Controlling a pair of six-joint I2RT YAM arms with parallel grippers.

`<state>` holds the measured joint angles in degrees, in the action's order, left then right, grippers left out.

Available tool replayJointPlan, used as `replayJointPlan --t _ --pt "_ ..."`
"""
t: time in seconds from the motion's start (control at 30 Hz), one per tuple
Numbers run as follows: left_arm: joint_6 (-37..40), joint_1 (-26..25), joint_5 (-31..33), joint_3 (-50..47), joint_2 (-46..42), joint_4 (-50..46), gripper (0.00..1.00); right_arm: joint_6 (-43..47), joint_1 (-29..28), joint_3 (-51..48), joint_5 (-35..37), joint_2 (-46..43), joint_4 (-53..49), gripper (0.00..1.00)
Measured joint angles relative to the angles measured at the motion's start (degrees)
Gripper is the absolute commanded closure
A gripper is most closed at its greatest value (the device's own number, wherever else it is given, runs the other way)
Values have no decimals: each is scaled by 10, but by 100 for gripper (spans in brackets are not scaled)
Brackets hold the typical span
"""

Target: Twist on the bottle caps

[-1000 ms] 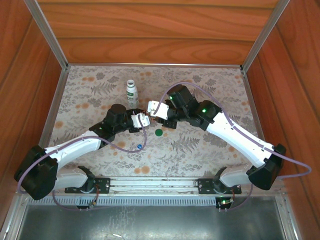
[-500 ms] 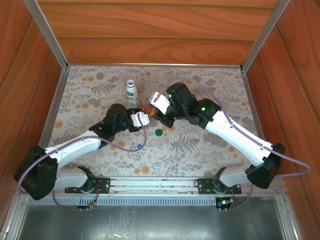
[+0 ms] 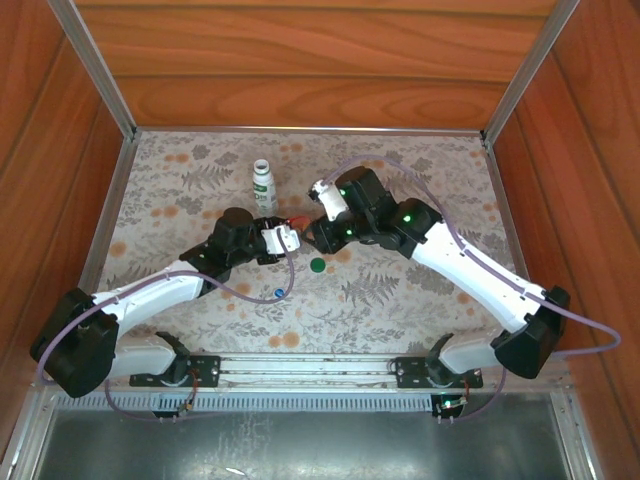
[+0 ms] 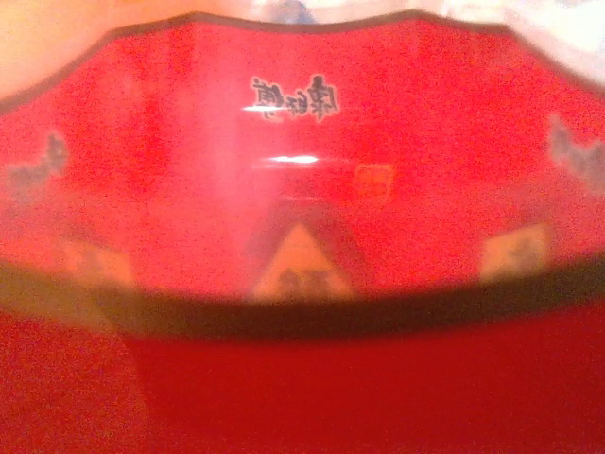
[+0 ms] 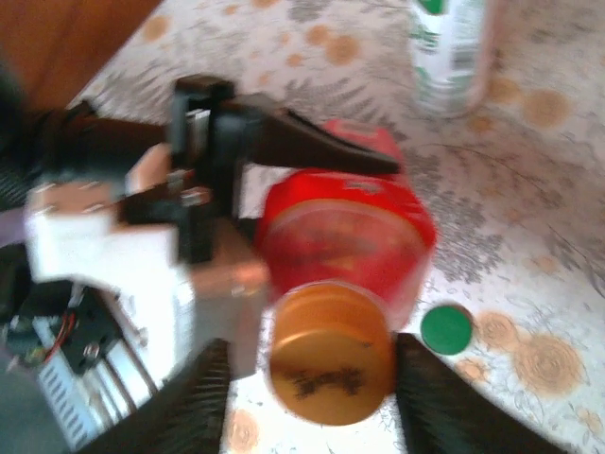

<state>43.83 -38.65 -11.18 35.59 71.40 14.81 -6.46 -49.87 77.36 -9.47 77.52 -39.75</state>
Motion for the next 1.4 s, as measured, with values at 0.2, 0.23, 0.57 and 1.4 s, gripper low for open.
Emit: replayJointPlan --t 0.2,0.23,0.57,1.4 --pt "3 0 -18 0 -4 5 51 201 -1 11 -10 -21 -40 36" --pt "2 0 -21 0 -5 5 50 231 -1 14 -8 -21 -46 38" --pt "2 0 -27 -1 -5 5 50 401 -4 93 2 23 -85 52" --pt "2 0 -27 -9 -5 2 50 406 -3 99 25 54 -124 79"
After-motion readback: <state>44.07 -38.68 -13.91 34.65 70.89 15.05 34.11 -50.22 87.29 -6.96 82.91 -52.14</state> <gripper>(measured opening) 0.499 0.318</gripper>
